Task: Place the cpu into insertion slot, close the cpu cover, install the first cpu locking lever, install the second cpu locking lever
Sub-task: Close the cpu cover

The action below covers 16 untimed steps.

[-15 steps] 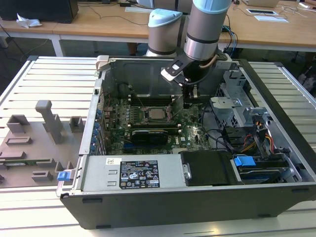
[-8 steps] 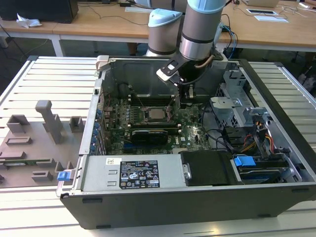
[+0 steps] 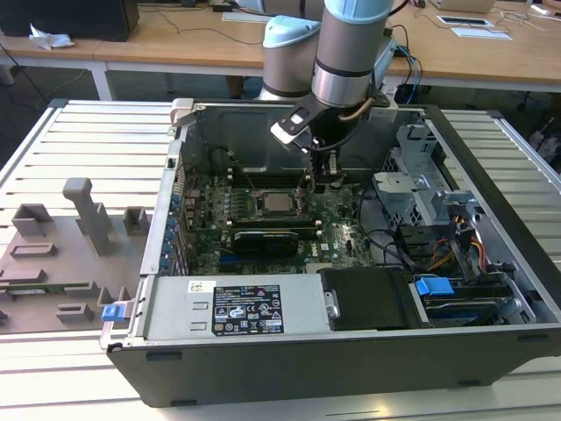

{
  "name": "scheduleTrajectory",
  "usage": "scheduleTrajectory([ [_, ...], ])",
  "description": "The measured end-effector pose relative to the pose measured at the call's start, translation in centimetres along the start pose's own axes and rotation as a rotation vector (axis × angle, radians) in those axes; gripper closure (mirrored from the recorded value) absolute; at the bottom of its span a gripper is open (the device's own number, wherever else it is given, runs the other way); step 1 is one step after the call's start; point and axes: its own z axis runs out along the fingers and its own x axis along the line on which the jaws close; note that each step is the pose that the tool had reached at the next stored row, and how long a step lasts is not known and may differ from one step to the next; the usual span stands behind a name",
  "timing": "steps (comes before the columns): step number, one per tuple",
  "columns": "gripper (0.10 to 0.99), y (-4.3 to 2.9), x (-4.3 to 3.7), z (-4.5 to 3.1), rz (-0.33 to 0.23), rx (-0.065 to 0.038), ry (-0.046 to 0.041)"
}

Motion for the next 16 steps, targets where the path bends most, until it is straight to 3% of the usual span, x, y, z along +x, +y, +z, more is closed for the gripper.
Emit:
scheduleTrajectory([
  [16,0.98,-1.24,0.01,0.27,0.0,0.0,-0.0004],
])
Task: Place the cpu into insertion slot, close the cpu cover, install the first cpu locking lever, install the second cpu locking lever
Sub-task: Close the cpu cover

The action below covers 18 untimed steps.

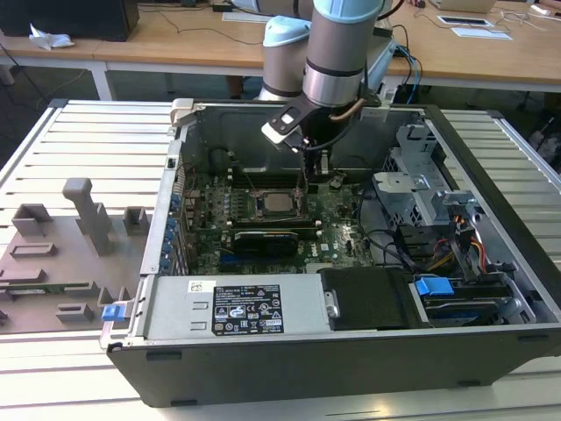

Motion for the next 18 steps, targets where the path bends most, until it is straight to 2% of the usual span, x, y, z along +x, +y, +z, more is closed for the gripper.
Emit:
scheduleTrajectory([
  [3,0.98,-0.37,0.0,-0.01,0.0,0.0,-0.0003],
  [5,0.98,-0.37,0.02,-0.07,0.0,0.0,0.0004],
  [6,0.98,-0.36,0.05,-0.3,0.0,-0.002,0.0025],
  [8,0.98,-0.38,0.02,-0.78,0.0,0.0,0.0001],
  [12,0.98,-0.48,0.01,-0.85,0.0,0.0,-0.0003],
  [15,0.98,-1.39,0.03,-0.48,0.0,0.0,-0.0002],
  [16,0.98,-1.98,0.04,-0.25,0.0,-0.001,-0.0002],
  [17,0.98,-2.96,0.05,0.01,0.0,-0.001,-0.0002],
  [18,0.98,-3.63,0.06,0.17,0.0,-0.001,-0.0002],
])
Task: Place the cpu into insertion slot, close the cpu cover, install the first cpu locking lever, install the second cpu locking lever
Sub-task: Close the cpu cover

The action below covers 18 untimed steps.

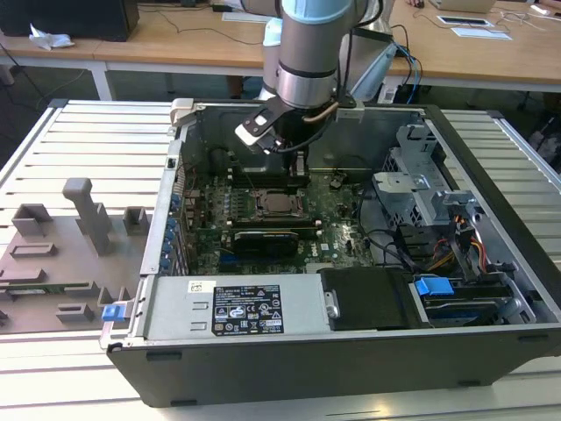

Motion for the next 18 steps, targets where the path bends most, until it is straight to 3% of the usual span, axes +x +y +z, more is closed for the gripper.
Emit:
scheduleTrajectory([
  [4,0.98,-2.37,0.03,0.63,0.0,0.0,-0.0002],
  [9,0.98,-4.08,0.07,0.91,0.0,-0.001,0.0],
  [11,0.98,-4.41,0.07,1.02,0.0,-0.001,0.0001],
  [13,0.98,-4.65,0.08,1.59,-0.001,-0.001,-0.0001],
  [18,0.98,-4.79,0.08,1.95,-0.004,-0.001,-0.0001],
])
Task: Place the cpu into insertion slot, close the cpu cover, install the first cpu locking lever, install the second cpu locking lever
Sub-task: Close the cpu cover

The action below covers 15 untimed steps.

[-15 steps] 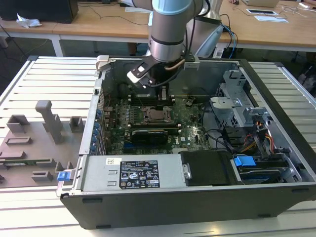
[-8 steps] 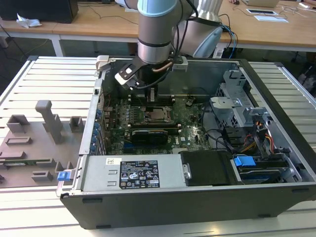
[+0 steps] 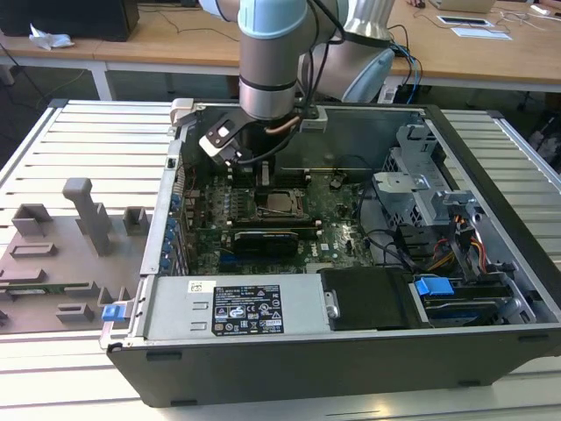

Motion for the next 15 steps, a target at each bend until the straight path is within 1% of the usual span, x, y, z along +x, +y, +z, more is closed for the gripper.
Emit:
scheduleTrajectory([
  [3,0.98,-0.01,0.0,0.04,-0.001,0.0,-0.0003],
  [5,0.98,0.31,0.0,0.05,-0.002,0.0,0.0002],
  [9,0.98,1.87,-0.03,0.12,-0.002,0.003,0.0002],
  [10,0.98,2.57,-0.05,0.13,-0.002,0.004,0.0001],
  [12,0.98,3.51,-0.06,0.14,-0.003,0.007,0.0003],
  [13,0.98,4.24,-0.07,0.14,-0.003,0.008,0.0003],
  [14,0.98,4.85,-0.08,0.06,-0.003,0.008,0.0008],
  [15,0.98,4.88,-0.09,-0.4,-0.003,0.008,0.0005],
])
